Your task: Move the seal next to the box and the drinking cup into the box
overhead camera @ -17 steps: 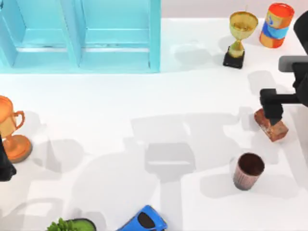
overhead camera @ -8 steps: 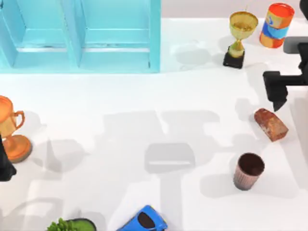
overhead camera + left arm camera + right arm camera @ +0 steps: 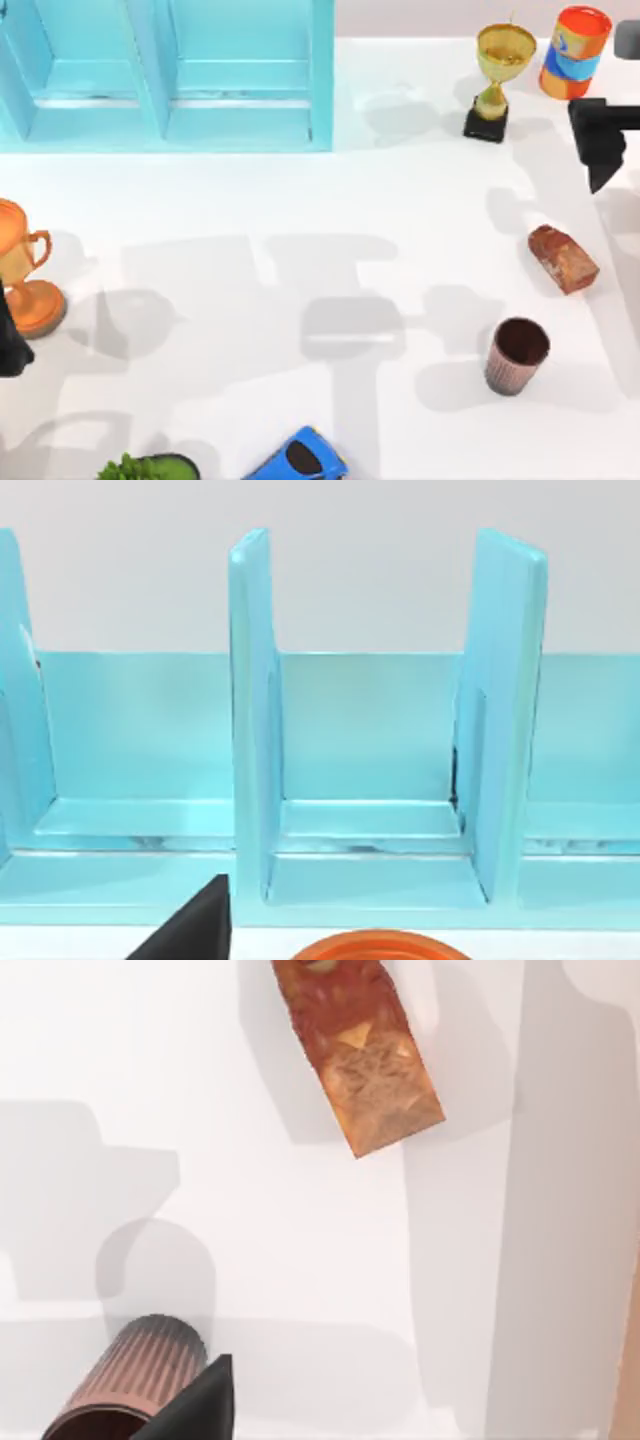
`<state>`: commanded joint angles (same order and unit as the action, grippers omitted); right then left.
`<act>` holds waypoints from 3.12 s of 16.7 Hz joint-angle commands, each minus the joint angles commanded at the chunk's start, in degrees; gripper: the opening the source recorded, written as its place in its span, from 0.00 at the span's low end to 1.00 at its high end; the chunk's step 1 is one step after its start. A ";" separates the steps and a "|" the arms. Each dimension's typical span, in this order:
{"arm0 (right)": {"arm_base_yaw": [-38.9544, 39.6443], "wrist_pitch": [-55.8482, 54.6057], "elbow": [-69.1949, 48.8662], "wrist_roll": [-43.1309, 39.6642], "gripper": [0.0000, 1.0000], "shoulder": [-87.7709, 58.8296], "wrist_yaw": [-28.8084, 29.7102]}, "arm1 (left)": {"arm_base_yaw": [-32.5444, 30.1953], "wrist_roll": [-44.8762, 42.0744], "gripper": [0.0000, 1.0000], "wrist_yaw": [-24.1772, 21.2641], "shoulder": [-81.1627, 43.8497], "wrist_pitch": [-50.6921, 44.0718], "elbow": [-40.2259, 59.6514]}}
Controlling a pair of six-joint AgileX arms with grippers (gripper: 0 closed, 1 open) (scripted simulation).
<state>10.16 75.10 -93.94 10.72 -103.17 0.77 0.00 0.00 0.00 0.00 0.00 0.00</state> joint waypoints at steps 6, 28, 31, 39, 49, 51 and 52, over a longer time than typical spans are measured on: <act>4.09 -2.03 4.22 3.98 1.00 1.99 -0.22 | 0.00 0.00 1.00 0.00 0.00 0.00 0.00; 17.05 -24.05 32.21 17.24 1.00 2.45 -0.79 | 0.00 0.00 1.00 0.00 0.00 0.00 0.00; 17.08 -24.83 32.81 17.27 1.00 2.22 -0.79 | 0.00 0.00 1.00 0.00 0.00 0.00 0.00; 17.08 -24.83 32.81 17.27 0.55 2.22 -0.79 | 0.00 0.00 1.00 0.00 0.00 0.00 0.00; 17.08 -24.83 32.81 17.27 0.00 2.22 -0.79 | 0.00 0.00 1.00 0.00 0.00 0.00 0.00; 17.08 -24.83 32.81 17.27 0.00 2.22 -0.79 | 0.00 0.00 1.00 0.00 0.00 0.00 0.00; 17.08 -24.83 32.81 17.27 0.00 2.22 -0.79 | 0.00 0.00 1.00 0.00 0.00 0.00 0.00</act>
<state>27.24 50.27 -61.13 27.98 -100.95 -0.02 0.00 0.00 0.00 0.00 0.00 0.00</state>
